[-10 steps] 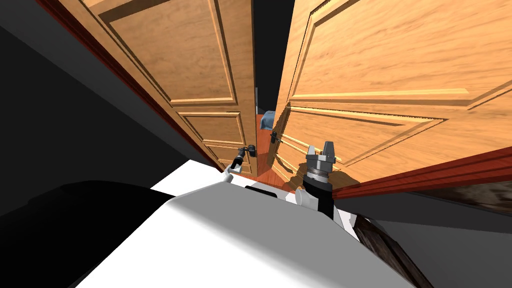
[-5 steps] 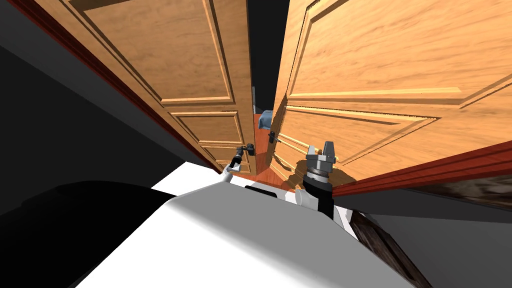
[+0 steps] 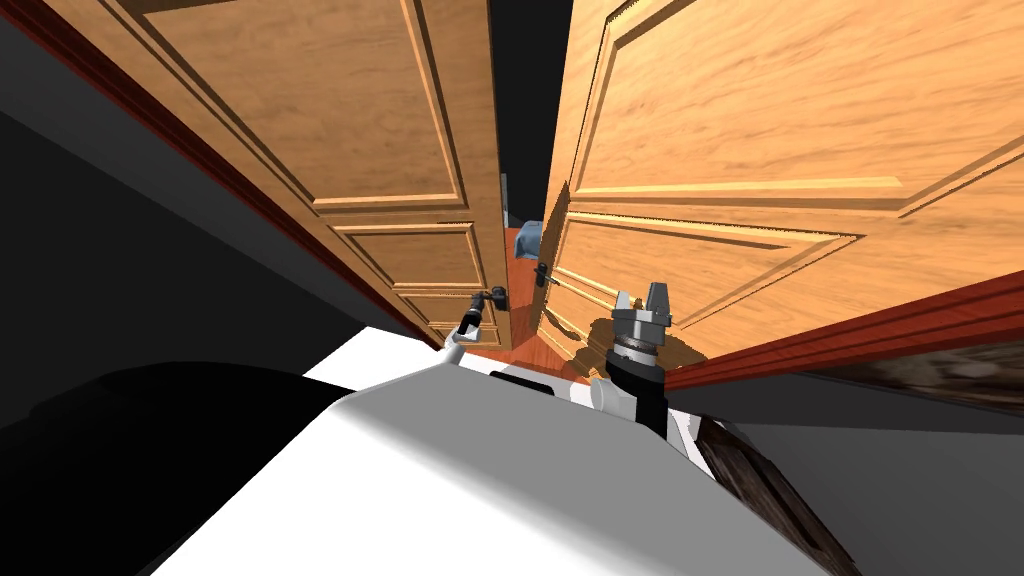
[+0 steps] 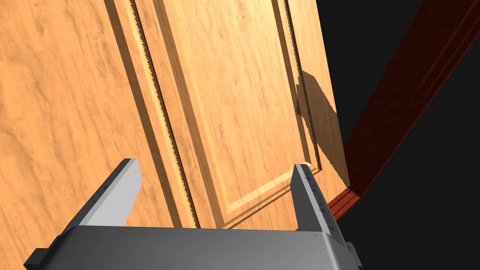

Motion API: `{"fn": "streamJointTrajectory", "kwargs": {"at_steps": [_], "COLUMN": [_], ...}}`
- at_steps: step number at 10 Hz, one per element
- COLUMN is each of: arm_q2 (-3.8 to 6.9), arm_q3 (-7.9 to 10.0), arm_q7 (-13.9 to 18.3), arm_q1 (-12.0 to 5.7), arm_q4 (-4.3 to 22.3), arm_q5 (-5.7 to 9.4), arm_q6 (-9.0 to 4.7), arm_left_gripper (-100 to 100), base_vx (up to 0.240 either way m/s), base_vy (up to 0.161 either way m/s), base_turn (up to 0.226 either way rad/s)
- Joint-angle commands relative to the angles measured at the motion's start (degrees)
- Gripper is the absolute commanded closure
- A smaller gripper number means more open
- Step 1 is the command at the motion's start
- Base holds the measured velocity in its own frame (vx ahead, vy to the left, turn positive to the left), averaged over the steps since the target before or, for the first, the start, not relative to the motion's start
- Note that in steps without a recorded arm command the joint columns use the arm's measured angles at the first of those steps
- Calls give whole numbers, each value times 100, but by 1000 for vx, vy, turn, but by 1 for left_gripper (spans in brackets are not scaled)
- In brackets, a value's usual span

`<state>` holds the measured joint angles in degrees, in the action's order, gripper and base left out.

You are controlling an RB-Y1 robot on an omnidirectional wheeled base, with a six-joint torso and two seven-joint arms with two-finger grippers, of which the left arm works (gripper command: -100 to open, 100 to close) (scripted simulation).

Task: Push the door open

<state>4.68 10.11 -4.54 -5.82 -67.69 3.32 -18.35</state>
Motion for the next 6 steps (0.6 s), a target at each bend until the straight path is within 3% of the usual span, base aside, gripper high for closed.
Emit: {"fn": "streamJointTrajectory", "kwargs": {"at_steps": [1, 2, 5, 6], "arm_q2": [75, 75, 75, 62], "arm_q3": [286, 362, 362, 515], "arm_q7": [-110, -110, -110, -207], "arm_q1": [-106, -106, -106, -189], "arm_q4": [-45, -45, -45, 43], "arm_q5": [48, 48, 48, 84], "arm_q6": [-73, -73, -73, -96], "arm_left_gripper": [100, 100, 100, 100], "base_vx": [35, 39, 12, 15], "base_vy": [-13, -2, 2, 4], "base_turn": [-56, 4, 0, -202]}}
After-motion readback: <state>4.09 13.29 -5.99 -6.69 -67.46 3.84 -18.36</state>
